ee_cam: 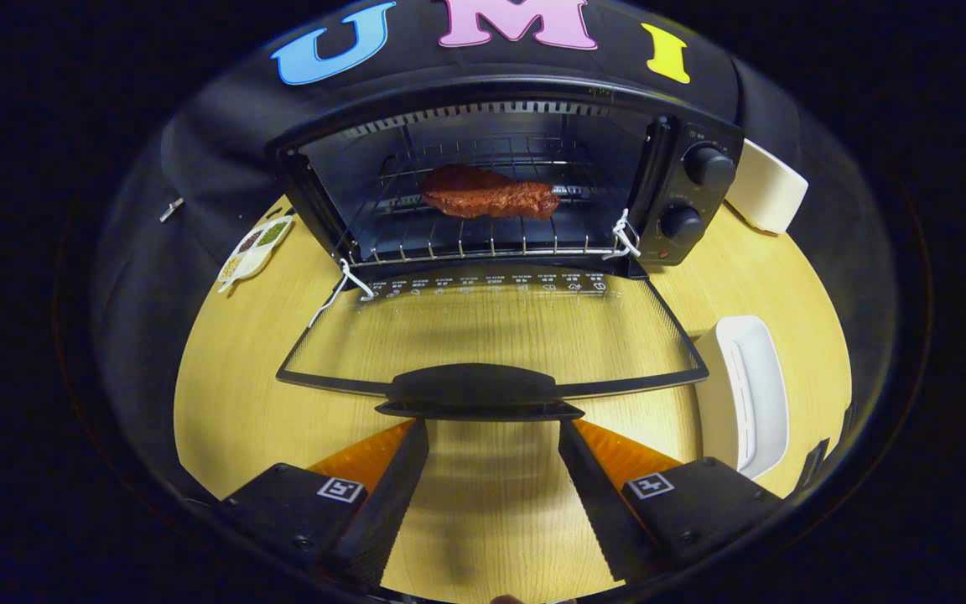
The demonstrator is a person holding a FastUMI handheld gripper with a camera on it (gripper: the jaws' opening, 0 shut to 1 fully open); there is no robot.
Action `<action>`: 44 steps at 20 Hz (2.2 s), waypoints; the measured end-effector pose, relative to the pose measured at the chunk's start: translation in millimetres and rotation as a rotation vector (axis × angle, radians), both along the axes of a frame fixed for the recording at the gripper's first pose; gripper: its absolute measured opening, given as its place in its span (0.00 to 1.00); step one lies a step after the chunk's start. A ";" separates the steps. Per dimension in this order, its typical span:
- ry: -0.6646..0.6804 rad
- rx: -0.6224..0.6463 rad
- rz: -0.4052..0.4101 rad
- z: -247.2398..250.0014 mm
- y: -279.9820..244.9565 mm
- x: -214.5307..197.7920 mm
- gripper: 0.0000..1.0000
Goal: Open the toaster oven, put the food inside, and close the toaster oven door.
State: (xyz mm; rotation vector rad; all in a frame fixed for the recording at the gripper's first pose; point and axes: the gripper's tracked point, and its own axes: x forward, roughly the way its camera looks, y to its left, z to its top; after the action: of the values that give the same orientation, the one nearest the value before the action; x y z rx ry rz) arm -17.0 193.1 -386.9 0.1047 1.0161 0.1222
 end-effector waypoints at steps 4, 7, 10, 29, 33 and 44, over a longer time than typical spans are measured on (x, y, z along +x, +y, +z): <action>-0.036 0.027 -0.002 13.7 -0.9 1.7 0.98; -0.093 0.030 0.011 29.8 -2.8 7.1 0.99; -0.141 0.032 0.027 46.5 -3.3 10.2 1.00; -0.395 0.003 0.082 153.8 -12.2 67.5 0.99; -0.468 0.005 0.117 184.4 -16.3 56.4 0.99; -0.619 0.053 0.056 279.0 -65.1 39.4 0.99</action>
State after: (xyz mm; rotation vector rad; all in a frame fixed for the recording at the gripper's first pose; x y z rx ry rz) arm 22.4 128.0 -107.9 0.0793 0.3981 0.2166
